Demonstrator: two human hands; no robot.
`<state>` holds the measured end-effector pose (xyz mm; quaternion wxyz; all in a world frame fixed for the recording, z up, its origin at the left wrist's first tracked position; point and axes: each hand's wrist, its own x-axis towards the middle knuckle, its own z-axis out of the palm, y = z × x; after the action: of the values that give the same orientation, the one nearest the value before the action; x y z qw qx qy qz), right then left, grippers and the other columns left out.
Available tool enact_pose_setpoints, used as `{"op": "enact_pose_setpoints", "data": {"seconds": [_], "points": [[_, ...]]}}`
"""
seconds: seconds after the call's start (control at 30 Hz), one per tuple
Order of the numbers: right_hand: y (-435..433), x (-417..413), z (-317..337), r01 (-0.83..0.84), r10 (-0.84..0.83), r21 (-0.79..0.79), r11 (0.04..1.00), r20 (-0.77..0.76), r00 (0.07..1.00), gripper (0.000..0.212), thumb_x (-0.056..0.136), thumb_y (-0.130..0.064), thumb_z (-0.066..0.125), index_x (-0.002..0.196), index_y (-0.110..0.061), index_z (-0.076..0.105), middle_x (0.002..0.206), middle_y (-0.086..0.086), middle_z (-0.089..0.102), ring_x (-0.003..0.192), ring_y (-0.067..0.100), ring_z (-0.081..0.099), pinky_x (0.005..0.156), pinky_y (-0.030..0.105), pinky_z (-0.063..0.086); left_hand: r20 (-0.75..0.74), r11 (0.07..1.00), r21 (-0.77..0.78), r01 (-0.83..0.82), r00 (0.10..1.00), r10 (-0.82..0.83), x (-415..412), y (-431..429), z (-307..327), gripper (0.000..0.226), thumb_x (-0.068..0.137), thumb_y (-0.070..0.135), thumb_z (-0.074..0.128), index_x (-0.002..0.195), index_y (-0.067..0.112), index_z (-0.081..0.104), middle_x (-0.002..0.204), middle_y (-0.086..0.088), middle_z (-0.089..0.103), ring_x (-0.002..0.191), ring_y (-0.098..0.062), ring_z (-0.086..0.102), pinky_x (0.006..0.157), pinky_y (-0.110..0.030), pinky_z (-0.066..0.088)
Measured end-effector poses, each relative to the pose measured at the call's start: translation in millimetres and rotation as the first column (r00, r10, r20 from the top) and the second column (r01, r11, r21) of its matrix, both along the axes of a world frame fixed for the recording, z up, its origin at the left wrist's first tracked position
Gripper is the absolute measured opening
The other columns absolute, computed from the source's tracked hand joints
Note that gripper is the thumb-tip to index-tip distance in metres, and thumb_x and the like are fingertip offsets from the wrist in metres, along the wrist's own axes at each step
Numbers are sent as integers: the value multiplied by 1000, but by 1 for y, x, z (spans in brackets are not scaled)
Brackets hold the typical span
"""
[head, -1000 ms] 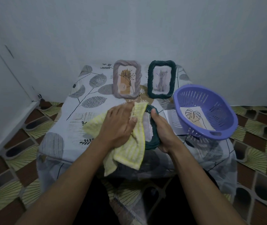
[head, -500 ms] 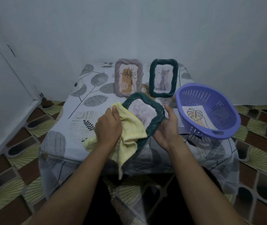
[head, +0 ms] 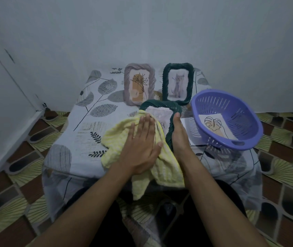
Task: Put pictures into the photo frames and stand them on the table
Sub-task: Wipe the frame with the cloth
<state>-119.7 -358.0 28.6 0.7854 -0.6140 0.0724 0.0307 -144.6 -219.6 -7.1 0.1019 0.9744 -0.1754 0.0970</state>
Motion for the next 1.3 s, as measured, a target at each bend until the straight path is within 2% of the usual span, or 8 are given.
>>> {"op": "enact_pose_setpoints", "data": {"seconds": [0.07, 0.33, 0.57, 0.67, 0.9, 1.07, 1.2, 1.3], "points": [[3, -3, -1, -26, 26, 6, 1000, -2, 1000, 43, 107, -45, 31, 137, -22, 51, 110, -16, 59, 94, 0, 57, 60, 4, 46, 17, 1000, -24, -15, 1000, 15, 11, 10, 4, 75, 93, 56, 1, 153, 15, -19, 159, 0, -28, 146, -14, -29, 122, -48, -8], [22, -13, 2, -138, 138, 11, 990, 27, 990, 42, 106, -42, 37, 117, -14, 66, 109, 7, 75, 103, 21, 72, 87, 34, 58, -9, 822, -416, -389, 905, 425, 41, 7, 43, 78, 97, 49, 19, 156, 2, 3, 165, -15, 3, 153, -25, 0, 122, -44, 6], [12, -9, 4, -123, 133, -90, 988, 109, 985, 35, 108, -35, 36, 112, -21, 68, 108, -4, 74, 104, 8, 69, 89, 21, 54, 237, 970, -240, 42, 971, 17, 18, -14, 24, 68, 96, 32, 18, 156, 4, 9, 165, -12, 10, 153, -23, 3, 124, -46, 3], [10, -11, 2, -110, 119, -84, 990, 111, 987, 40, 108, -37, 35, 118, -16, 68, 114, 4, 74, 111, 17, 68, 98, 35, 53, 265, 983, -148, 104, 962, -62, 23, -2, 24, 67, 98, 38, 19, 158, 10, 8, 166, -6, 11, 153, -19, 4, 123, -48, 5], [8, -13, 8, -112, 117, -69, 991, 84, 990, 45, 106, -43, 38, 118, -13, 70, 108, 9, 76, 104, 25, 71, 96, 48, 54, 55, 808, -488, -331, 912, 407, 42, 0, 45, 53, 96, 45, 20, 120, 10, 50, 121, -11, 57, 116, -31, 49, 102, -46, 30], [6, -12, 8, -123, 129, -67, 990, 81, 988, 44, 105, -40, 41, 108, -8, 71, 107, 21, 73, 101, 30, 70, 89, 43, 54, 229, 909, -386, -158, 938, 261, 31, -19, 45, 57, 94, 36, 22, 137, 6, 44, 137, -13, 51, 131, -29, 42, 118, -48, 19], [-1, -6, 3, -121, 125, -59, 991, 66, 990, 40, 107, -39, 36, 96, -20, 70, 85, -6, 76, 82, 6, 72, 75, 20, 56, 230, 958, -260, 119, 971, -58, 21, -22, 34, 65, 97, 32, 17, 156, 5, 18, 163, -10, 19, 152, -21, 10, 124, -45, 3], [-7, 0, 1, -49, 53, -69, 996, 51, 997, 42, 106, -43, 36, 91, -27, 71, 81, -13, 76, 82, 2, 71, 83, 27, 56, 167, 970, -93, 226, 964, -208, 13, -19, 17, 65, 101, 38, 12, 157, 7, 0, 166, -7, -3, 153, -17, -10, 124, -45, 3]]}}
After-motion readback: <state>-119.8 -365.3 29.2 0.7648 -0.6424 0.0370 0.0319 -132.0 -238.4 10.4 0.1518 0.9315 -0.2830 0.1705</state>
